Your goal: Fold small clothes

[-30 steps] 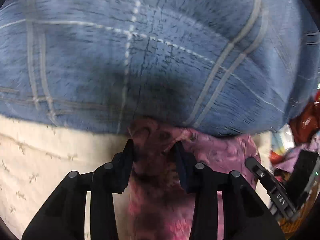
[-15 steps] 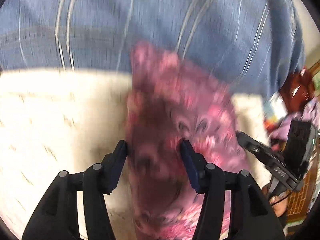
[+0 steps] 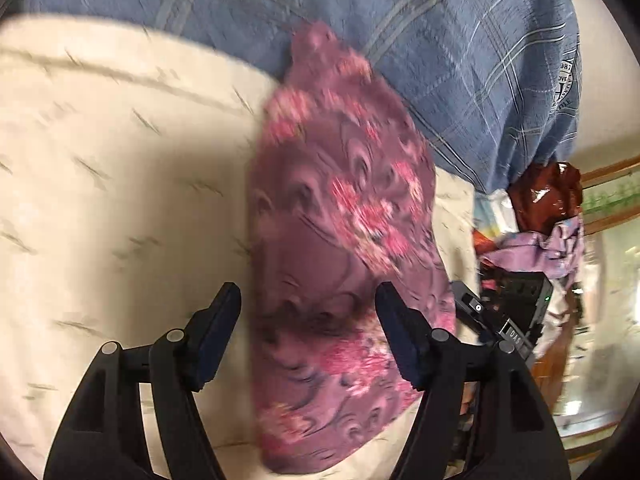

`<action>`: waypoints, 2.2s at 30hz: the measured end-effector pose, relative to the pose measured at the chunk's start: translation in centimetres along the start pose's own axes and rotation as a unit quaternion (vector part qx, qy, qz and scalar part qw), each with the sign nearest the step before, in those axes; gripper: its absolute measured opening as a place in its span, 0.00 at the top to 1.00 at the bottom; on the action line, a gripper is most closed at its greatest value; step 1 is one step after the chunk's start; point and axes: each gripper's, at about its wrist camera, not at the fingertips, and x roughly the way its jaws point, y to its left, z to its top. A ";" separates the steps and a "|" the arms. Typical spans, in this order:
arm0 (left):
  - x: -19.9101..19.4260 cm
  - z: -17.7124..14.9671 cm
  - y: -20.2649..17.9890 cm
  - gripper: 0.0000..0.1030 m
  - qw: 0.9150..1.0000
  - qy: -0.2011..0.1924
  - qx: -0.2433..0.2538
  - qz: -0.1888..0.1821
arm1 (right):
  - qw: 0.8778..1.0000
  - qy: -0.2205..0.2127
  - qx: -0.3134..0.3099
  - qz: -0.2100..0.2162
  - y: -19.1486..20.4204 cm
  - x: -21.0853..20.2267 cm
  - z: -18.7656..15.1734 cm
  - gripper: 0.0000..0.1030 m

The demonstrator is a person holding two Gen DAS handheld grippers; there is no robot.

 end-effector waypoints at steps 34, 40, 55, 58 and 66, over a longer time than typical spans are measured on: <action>-10.8 -14.2 2.3 0.73 0.995 -0.085 -0.032 -0.035 | 0.994 0.001 -0.105 0.042 13.8 -2.5 -12.3 0.75; -8.6 -17.2 6.4 0.62 0.997 -0.068 -0.047 -0.007 | 0.994 0.025 -0.108 -0.013 11.4 -0.4 -17.7 0.68; -9.8 -4.7 1.7 0.34 0.992 -0.099 0.045 0.061 | 0.997 -0.031 -0.072 -0.012 12.5 0.0 -9.0 0.52; -7.6 -2.3 0.6 0.83 0.990 -0.076 0.080 0.087 | 0.994 -0.009 -0.108 -0.026 13.3 2.7 -8.6 0.97; -1.1 2.2 -1.2 0.85 0.967 -0.059 0.165 0.183 | 0.993 -0.021 -0.096 -0.063 10.6 3.9 -8.3 0.96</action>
